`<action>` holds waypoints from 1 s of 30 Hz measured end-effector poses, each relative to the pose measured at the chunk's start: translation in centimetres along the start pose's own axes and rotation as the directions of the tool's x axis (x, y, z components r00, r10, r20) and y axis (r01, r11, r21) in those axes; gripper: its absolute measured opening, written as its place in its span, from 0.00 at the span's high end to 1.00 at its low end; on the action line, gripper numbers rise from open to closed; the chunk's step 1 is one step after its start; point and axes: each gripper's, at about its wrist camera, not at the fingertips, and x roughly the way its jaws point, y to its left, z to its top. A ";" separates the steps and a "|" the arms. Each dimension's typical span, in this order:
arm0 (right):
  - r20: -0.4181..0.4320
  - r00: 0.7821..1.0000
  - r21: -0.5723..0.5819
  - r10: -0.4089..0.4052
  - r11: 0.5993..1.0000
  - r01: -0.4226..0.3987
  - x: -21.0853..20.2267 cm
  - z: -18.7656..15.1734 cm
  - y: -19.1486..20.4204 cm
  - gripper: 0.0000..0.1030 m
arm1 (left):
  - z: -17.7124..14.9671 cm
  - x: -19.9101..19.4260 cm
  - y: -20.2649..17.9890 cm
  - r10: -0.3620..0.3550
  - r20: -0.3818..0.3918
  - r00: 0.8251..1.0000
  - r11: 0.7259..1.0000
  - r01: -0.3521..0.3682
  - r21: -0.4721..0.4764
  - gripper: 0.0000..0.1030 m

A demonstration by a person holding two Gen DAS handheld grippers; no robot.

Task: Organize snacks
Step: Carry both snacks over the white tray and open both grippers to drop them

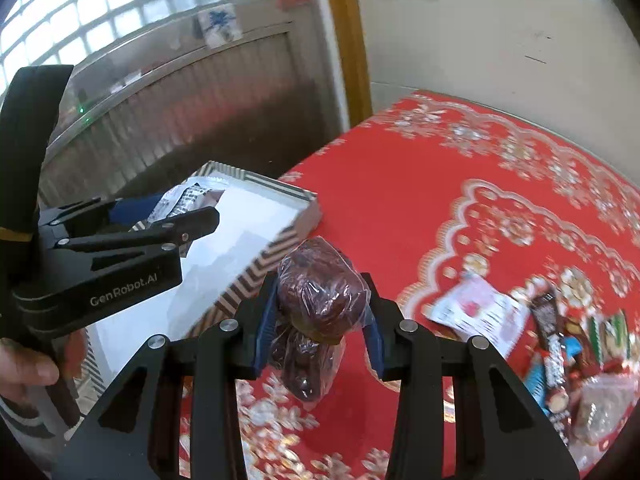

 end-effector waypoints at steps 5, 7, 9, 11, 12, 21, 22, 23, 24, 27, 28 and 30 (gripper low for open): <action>-0.010 1.000 -0.015 0.027 1.000 -0.027 1.6 1.1 1.3 0.63 | 0.7 1.5 2.4 0.027 -0.022 0.999 0.999 -0.027 -0.029 0.45; -0.012 0.999 -0.018 0.030 0.999 -0.031 2.0 1.4 1.6 0.63 | 0.9 2.2 3.1 0.033 -0.034 0.999 0.999 -0.035 -0.038 0.46; -0.020 0.999 -0.029 0.038 0.999 -0.038 3.0 2.3 2.2 0.63 | 1.2 3.0 3.7 0.034 -0.048 0.998 0.998 -0.037 -0.047 0.46; -0.026 0.999 -0.033 0.044 0.998 -0.045 3.7 2.8 2.6 0.64 | 1.4 3.8 4.1 0.034 -0.059 0.998 0.997 -0.037 -0.060 0.46; -0.030 0.998 -0.035 0.050 0.998 -0.051 4.0 3.1 2.8 0.64 | 1.6 4.2 4.3 0.037 -0.062 0.997 0.997 -0.041 -0.064 0.46; -0.055 0.992 -0.043 0.114 0.992 -0.117 7.8 5.6 4.9 0.64 | 2.7 8.3 6.6 0.066 -0.119 0.991 0.990 -0.080 -0.114 0.45; -0.060 0.991 -0.045 0.117 0.992 -0.120 8.3 5.7 5.1 0.64 | 2.8 8.9 6.8 0.068 -0.130 0.989 0.989 -0.084 -0.121 0.45; -0.066 0.991 -0.044 0.119 0.992 -0.122 8.9 5.9 5.2 0.64 | 2.7 9.5 7.1 0.073 -0.142 0.987 0.987 -0.092 -0.134 0.46; -0.075 0.990 -0.036 0.122 0.991 -0.125 9.5 6.0 5.2 0.64 | 2.7 10.0 7.4 0.069 -0.154 0.986 0.986 -0.091 -0.142 0.45; -0.102 0.983 -0.003 0.152 0.988 -0.153 11.1 5.8 4.9 0.64 | 2.3 11.3 7.6 0.070 -0.183 0.981 0.983 -0.099 -0.153 0.45; -0.102 0.983 -0.003 0.152 0.988 -0.153 11.1 5.8 4.9 0.64 | 2.2 11.6 7.7 0.074 -0.189 0.979 0.983 -0.104 -0.153 0.45; -0.120 0.981 0.003 0.149 0.989 -0.150 12.3 5.4 4.9 0.64 | 2.1 12.1 7.7 0.078 -0.197 0.977 0.982 -0.109 -0.155 0.45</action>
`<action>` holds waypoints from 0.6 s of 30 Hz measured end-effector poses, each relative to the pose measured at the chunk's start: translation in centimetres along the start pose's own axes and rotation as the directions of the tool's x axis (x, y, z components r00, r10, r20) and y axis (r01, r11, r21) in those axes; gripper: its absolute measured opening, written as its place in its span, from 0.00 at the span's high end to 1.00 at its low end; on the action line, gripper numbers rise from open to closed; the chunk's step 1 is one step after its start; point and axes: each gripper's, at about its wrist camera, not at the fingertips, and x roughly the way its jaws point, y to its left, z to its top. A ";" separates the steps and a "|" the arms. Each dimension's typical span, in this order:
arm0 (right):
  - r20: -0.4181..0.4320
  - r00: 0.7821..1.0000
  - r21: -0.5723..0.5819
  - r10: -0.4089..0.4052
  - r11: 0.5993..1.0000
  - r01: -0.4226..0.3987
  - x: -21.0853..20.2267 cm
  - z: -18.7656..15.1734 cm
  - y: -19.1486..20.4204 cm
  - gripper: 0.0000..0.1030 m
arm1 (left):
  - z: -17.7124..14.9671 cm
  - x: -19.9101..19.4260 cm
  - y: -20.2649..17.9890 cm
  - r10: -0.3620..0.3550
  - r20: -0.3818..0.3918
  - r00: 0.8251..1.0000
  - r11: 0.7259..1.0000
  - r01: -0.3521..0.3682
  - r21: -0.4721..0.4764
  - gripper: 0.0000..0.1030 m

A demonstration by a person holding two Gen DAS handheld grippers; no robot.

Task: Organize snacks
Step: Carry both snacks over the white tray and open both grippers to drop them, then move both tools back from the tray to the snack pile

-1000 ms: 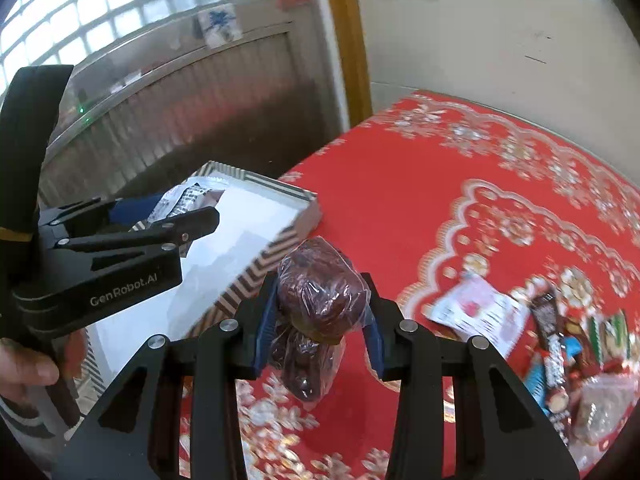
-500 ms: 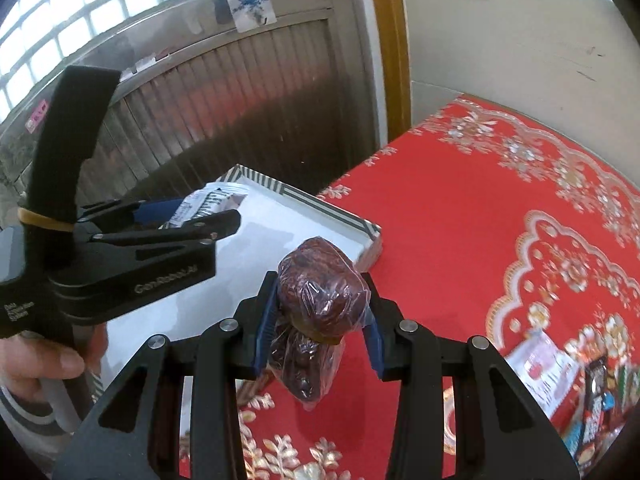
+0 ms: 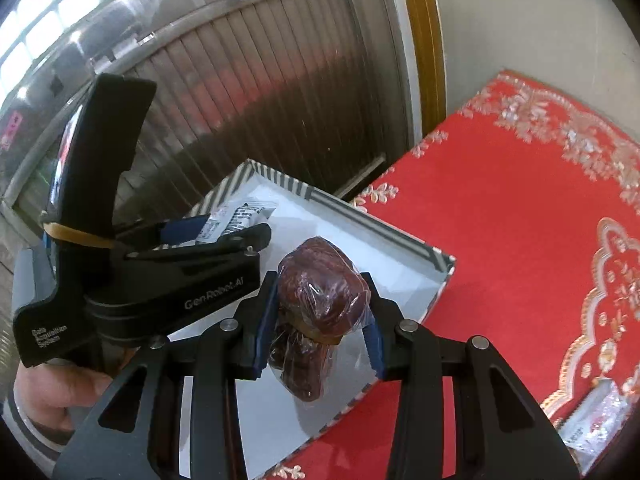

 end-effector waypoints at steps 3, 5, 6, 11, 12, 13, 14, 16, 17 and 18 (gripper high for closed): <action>-0.029 1.000 0.010 0.001 1.000 -0.001 1.1 -0.3 -0.2 0.64 | 0.1 0.7 -0.1 0.007 -0.013 1.000 1.000 -0.007 0.002 0.45; -0.017 1.000 0.006 -0.003 1.000 0.003 1.0 -0.4 -0.1 0.63 | 0.1 1.0 -0.3 0.016 -0.019 1.000 1.000 -0.016 0.015 0.45; -0.015 1.000 0.003 -0.009 1.000 0.009 0.9 -0.3 -0.1 0.62 | 0.2 1.2 -0.2 0.015 -0.022 1.000 1.000 -0.014 0.011 0.44; -0.009 1.000 0.046 -0.011 0.999 0.011 0.3 -0.1 -0.7 0.55 | 0.3 0.8 0.0 0.027 -0.022 0.999 1.000 -0.027 0.007 0.24; 0.014 1.000 0.049 -0.007 0.999 0.007 -0.4 -0.1 -0.8 0.55 | 0.2 0.6 0.1 0.031 -0.016 0.999 1.000 -0.031 0.008 0.22; 0.026 1.000 0.049 -0.006 0.999 0.004 -0.7 -0.2 -0.8 0.54 | 0.1 0.2 0.1 0.034 -0.009 0.999 0.999 -0.034 0.010 0.20; 0.048 0.999 0.048 -0.007 0.999 0.005 -1.5 -0.2 -0.7 0.54 | 0.0 -0.2 0.1 0.038 0.000 0.999 0.999 -0.038 0.013 0.18; 0.070 0.998 0.046 -0.011 0.999 0.008 -2.6 -0.4 -0.7 0.54 | -0.2 -1.1 0.0 0.037 0.017 0.999 0.999 -0.037 0.020 0.16; 0.080 0.997 0.044 -0.012 0.999 0.008 -3.5 -0.7 -0.7 0.54 | -0.4 -1.7 -0.1 0.034 0.029 0.999 0.999 -0.035 0.027 0.16; 0.086 0.996 0.043 -0.015 0.999 0.011 -4.1 -0.8 -0.7 0.54 | -0.6 -2.3 -0.4 0.031 0.045 0.999 0.999 -0.033 0.036 0.16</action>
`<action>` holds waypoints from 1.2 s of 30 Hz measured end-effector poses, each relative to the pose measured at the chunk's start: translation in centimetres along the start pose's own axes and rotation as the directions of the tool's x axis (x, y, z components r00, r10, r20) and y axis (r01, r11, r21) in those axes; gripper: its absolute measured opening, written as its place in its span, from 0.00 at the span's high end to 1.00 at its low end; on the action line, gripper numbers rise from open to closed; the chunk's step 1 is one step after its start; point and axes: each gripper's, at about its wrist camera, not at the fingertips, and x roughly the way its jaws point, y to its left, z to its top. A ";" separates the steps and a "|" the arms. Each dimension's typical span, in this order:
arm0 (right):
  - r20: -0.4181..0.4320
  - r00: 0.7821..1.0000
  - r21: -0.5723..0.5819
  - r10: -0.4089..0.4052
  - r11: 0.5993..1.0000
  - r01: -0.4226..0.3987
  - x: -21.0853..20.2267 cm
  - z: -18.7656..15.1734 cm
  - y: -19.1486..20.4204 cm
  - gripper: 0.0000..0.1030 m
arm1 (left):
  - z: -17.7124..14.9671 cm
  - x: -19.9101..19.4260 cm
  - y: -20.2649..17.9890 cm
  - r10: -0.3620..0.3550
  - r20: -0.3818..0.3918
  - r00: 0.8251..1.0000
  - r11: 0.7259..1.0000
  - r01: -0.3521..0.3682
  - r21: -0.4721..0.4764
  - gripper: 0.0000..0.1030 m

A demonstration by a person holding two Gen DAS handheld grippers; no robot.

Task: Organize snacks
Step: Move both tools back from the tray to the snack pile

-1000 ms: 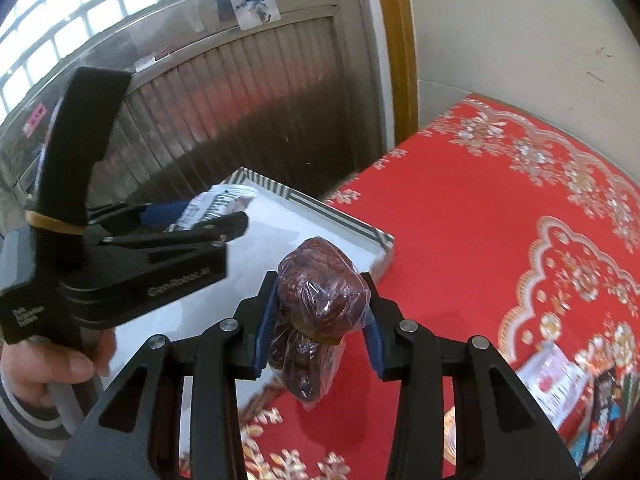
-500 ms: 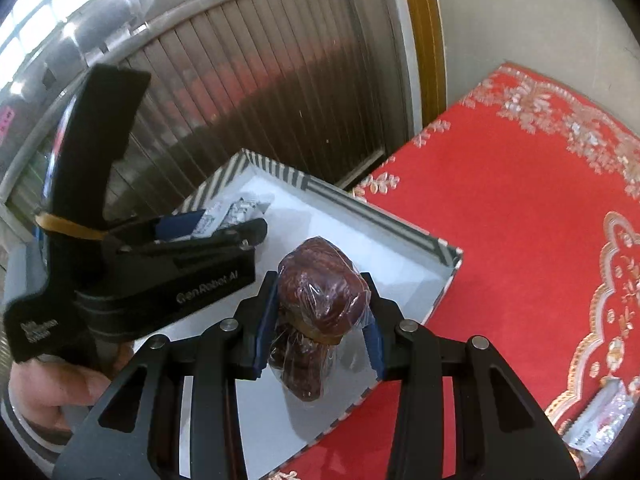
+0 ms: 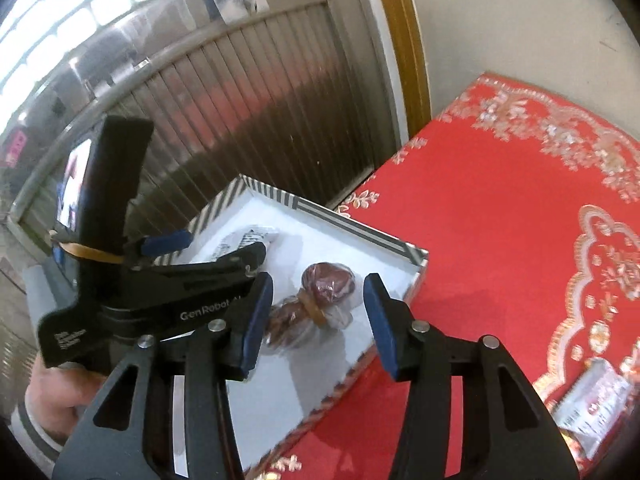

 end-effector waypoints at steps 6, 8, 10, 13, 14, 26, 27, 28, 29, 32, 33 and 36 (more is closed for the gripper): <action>0.038 0.998 -0.003 -0.045 0.999 0.045 -4.4 -1.8 -1.0 0.54 | -1.3 -4.3 -1.3 -0.058 0.076 0.995 0.998 0.056 0.023 0.12; 0.053 0.996 -0.003 -0.070 0.998 0.070 -6.0 -2.7 -1.5 0.54 | -1.9 -5.5 -2.1 -0.085 0.089 0.992 0.996 0.083 0.034 0.10; 0.063 0.993 -0.003 -0.099 0.995 0.100 -7.2 -3.7 -1.9 0.54 | -2.5 -6.6 -3.3 -0.113 0.097 0.989 0.993 0.109 0.050 0.10; 0.070 0.987 0.013 -0.143 0.990 0.142 -9.1 -5.2 -2.9 0.54 | -3.7 -8.1 -5.4 -0.153 0.104 0.983 0.986 0.144 0.089 0.10; 0.071 0.986 0.020 -0.148 0.989 0.147 -9.7 -5.7 -3.3 0.54 | -4.1 -8.5 -6.2 -0.169 0.103 0.980 0.982 0.159 0.102 0.10; 0.090 0.940 0.129 -0.329 0.940 0.316 -18.3 -13.5 -9.2 0.54 | -7.4 -10.8 -14.9 -0.326 0.044 0.944 0.929 0.311 0.202 0.10; 0.087 0.935 0.146 -0.344 0.933 0.329 -18.9 -14.2 -9.9 0.54 | -7.6 -10.8 -15.5 -0.332 0.039 0.943 0.925 0.317 0.208 0.10; 0.083 0.932 0.164 -0.353 0.927 0.337 -19.4 -14.9 -10.6 0.54 | -7.8 -10.8 -16.1 -0.337 0.034 0.941 0.922 0.322 0.214 0.10; 0.077 0.930 0.184 -0.360 0.922 0.341 -19.9 -15.5 -11.3 0.54 | -7.9 -10.7 -16.8 -0.340 0.028 0.940 0.920 0.326 0.220 0.10; 0.056 0.926 0.233 -0.372 0.907 0.350 -21.1 -17.3 -13.2 0.54 | -8.1 -10.4 -18.6 -0.342 0.011 0.940 0.914 0.330 0.237 0.10; 0.051 0.925 0.242 -0.376 0.904 0.354 -21.3 -17.7 -13.6 0.54 | -8.2 -10.3 -19.1 -0.340 0.008 0.940 0.913 0.328 0.243 0.10; 0.049 0.925 0.272 -0.376 0.897 0.350 -21.8 -18.6 -14.3 0.54 | -8.0 -9.7 -20.8 -0.330 -0.008 0.944 0.913 0.321 0.253 0.10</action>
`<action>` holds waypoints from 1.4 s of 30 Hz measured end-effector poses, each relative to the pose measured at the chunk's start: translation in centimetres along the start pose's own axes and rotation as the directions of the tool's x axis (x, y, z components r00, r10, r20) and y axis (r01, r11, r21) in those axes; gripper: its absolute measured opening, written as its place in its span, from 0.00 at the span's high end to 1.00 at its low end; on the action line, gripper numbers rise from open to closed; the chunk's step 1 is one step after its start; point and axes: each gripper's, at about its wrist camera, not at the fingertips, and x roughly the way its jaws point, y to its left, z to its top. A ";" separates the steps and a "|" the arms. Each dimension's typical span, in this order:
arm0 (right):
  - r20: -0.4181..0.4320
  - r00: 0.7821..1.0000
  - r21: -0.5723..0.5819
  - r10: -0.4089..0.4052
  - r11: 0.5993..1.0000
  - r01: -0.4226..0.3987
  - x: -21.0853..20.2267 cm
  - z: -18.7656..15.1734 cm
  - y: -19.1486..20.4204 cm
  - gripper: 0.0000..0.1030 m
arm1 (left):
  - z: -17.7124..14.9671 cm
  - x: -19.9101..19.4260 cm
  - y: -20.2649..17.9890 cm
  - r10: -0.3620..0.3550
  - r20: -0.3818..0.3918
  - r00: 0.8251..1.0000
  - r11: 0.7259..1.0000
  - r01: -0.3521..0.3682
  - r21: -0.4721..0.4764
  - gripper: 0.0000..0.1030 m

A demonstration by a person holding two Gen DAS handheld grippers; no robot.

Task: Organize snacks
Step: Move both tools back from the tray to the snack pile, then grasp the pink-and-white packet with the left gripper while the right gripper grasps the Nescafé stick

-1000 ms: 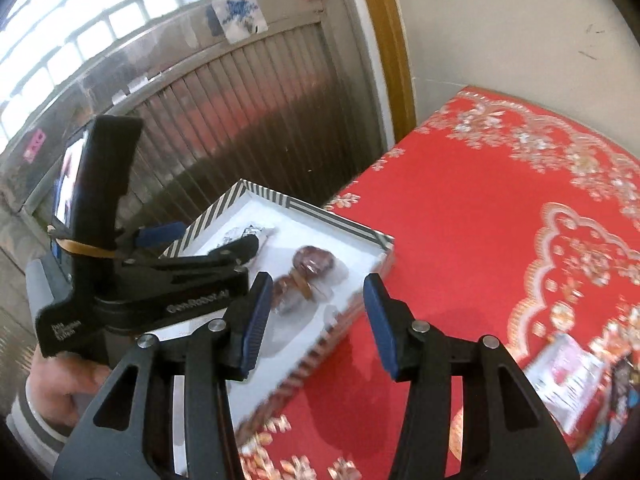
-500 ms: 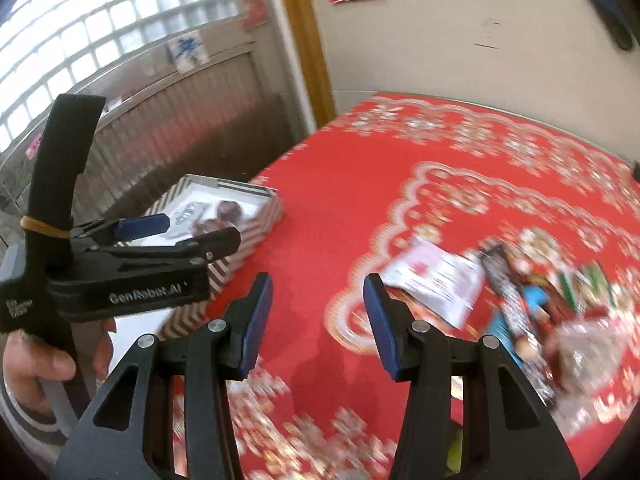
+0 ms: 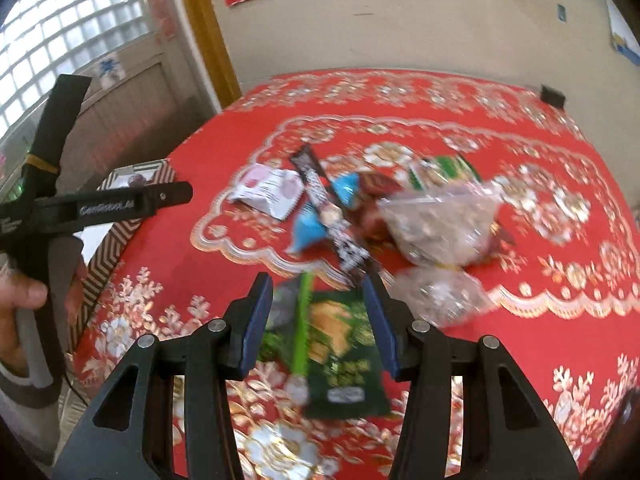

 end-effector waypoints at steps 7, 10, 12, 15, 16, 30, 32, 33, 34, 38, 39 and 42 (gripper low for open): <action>0.002 1.000 0.026 0.030 0.999 -0.030 0.2 -0.3 -0.9 0.54 | 1.7 3.5 -2.5 0.011 -0.067 0.998 0.999 -0.007 0.048 0.10; 0.003 0.999 0.024 0.037 0.999 -0.037 0.3 -0.2 -0.9 0.54 | 2.3 5.0 -2.9 0.008 -0.092 0.996 0.999 -0.005 0.035 0.10; 0.000 0.999 0.026 0.040 0.999 -0.040 0.4 -0.1 -1.1 0.54 | 2.8 5.8 -2.9 -0.030 -0.111 0.993 1.000 0.031 0.007 0.10; -0.003 0.999 0.033 0.040 0.999 -0.040 0.5 0.0 -1.4 0.54 | 3.3 7.0 -3.6 -0.039 -0.137 0.990 0.999 0.042 0.015 0.10; 0.001 0.999 0.038 0.044 0.998 -0.044 0.5 0.2 -1.5 0.54 | 3.3 7.2 -3.9 -0.035 -0.140 0.990 0.999 0.039 0.027 0.10; -0.047 0.999 -0.213 0.005 0.977 -0.015 4.3 4.7 1.5 0.54 | 4.1 8.2 -3.9 -0.009 -0.116 0.993 0.999 0.014 0.044 0.60; -0.061 0.998 -0.229 0.001 0.973 -0.015 5.2 5.3 1.7 0.54 | 3.9 7.9 -3.5 -0.005 -0.108 0.994 0.999 0.010 0.040 0.61; -0.066 0.998 -0.239 -0.004 0.971 -0.012 5.5 5.5 1.9 0.54 | 3.9 7.8 -3.4 -0.005 -0.105 0.994 0.999 0.009 0.038 0.62; -0.071 0.997 -0.254 -0.009 0.967 -0.009 5.9 5.7 2.0 0.54 | 3.8 7.7 -3.2 -0.006 -0.104 0.995 0.999 0.010 0.036 0.63; -0.106 0.993 -0.295 -0.043 0.955 0.010 7.5 6.2 2.4 0.54 | 3.5 7.8 -2.9 -0.012 -0.107 0.994 0.999 0.016 0.038 0.62; -0.119 0.991 -0.297 -0.054 0.955 0.016 7.9 6.3 2.3 0.55 | 3.5 7.8 -2.9 -0.014 -0.107 0.994 0.999 0.018 0.036 0.62; -0.143 0.990 -0.289 -0.020 0.957 -0.022 8.4 6.2 1.8 0.70 | 3.5 7.7 -2.7 -0.019 -0.111 0.994 0.999 0.023 0.034 0.62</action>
